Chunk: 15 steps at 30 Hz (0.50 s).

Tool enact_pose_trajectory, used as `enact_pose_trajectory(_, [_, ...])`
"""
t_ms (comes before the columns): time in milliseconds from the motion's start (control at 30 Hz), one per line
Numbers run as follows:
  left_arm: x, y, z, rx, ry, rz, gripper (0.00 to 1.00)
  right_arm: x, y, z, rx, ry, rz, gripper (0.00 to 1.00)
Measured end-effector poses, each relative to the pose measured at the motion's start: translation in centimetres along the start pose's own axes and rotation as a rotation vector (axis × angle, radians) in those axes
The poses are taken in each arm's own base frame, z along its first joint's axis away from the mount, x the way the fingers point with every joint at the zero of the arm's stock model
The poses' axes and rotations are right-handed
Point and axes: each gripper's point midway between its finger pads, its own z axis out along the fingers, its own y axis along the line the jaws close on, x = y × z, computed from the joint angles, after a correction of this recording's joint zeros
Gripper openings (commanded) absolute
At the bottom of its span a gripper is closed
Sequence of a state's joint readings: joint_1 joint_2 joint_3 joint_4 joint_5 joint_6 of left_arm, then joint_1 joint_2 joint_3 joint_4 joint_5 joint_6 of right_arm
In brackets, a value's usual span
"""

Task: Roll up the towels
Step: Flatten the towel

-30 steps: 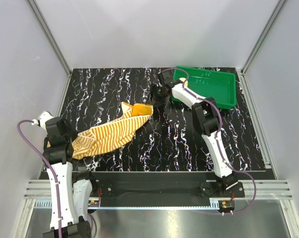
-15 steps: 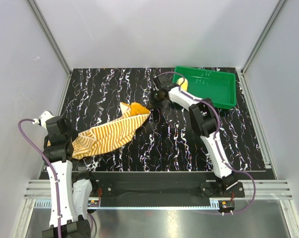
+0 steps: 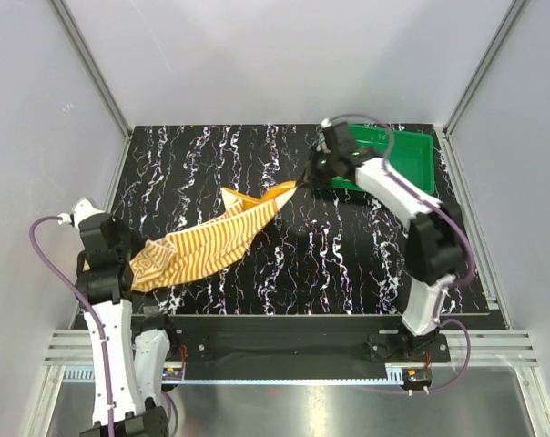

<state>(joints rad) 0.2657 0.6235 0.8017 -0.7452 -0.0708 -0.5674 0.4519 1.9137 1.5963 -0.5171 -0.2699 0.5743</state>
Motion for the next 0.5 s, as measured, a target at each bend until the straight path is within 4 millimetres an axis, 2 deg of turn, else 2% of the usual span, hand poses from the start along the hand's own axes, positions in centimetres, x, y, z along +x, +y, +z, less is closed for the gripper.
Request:
enact_pose_trajectory(133, [-1.3,-2.3,-0.6,0.076,0.013,-0.003,0.00,-2.8,1.5,-7.4,-0.063,-0.148,-0.003,0.00])
enact_pose_trajectory(233, [-2.3,-3.5,-0.9,0.112,0.010,-0.006,0.00,-3.1,1.1,-10.9,-0.075,-0.208,0.007,0.00])
enact_pose_trajectory(367, [-3.8,-5.7,-1.6,0.179,0.026,-0.007,0.00,-3.1,-0.8,-13.2,-0.046,-0.234,0.044,0.00])
enact_pose_trajectory(500, [-6.1,-9.6,-1.4,0.270,0.086,0.006,0.00,-4.0,-2.7,-14.5,0.000,-0.244,0.086,0.00])
